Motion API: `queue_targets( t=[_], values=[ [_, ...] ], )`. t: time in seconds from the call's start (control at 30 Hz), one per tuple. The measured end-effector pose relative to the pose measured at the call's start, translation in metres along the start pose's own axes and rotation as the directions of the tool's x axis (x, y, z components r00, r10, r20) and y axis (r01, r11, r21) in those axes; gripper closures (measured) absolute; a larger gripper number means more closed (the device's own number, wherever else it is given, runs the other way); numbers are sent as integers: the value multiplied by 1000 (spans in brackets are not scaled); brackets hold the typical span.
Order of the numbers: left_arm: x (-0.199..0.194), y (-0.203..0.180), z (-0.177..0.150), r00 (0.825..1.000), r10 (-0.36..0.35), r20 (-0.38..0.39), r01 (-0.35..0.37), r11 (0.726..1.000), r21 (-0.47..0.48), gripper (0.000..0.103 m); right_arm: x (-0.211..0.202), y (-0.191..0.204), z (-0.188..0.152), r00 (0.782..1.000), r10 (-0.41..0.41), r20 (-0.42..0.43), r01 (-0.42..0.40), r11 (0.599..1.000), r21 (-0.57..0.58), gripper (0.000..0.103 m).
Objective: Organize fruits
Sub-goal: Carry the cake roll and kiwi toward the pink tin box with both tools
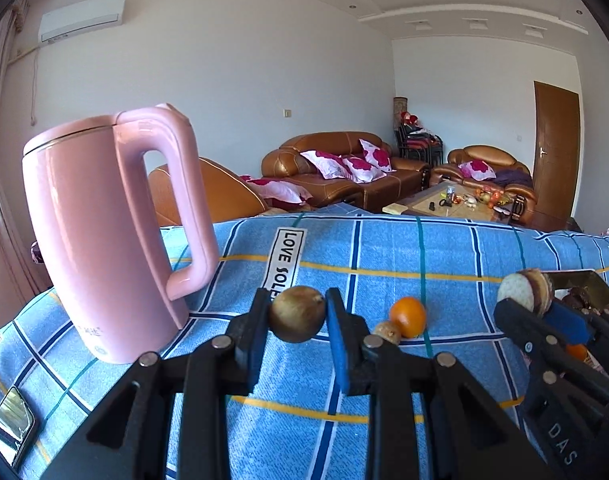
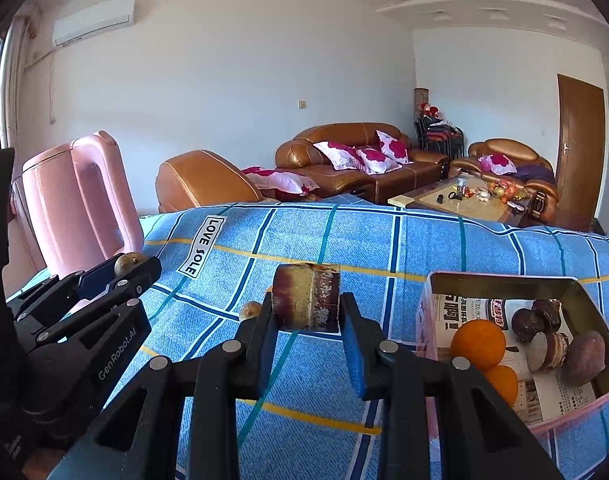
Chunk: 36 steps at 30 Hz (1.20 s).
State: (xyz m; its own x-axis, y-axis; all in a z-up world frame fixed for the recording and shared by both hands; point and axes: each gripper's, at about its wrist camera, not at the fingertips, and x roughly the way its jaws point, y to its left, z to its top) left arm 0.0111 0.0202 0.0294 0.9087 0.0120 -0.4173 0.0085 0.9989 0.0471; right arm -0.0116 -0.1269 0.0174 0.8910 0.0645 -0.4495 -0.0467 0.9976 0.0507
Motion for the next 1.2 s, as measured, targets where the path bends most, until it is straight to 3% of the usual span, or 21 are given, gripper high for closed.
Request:
queue_targets(
  t=[0.63,1.2],
  values=[
    [-24,-10,-10,999,27,32,-28,999,19,74,-33,-7,-10,998,-52,39,53,998,-20,71],
    [-34,-24,-15,1000,2,26,-3,1000,29,74,-45,-20,-13,995,-90,41,91,996,-11,71]
  ],
)
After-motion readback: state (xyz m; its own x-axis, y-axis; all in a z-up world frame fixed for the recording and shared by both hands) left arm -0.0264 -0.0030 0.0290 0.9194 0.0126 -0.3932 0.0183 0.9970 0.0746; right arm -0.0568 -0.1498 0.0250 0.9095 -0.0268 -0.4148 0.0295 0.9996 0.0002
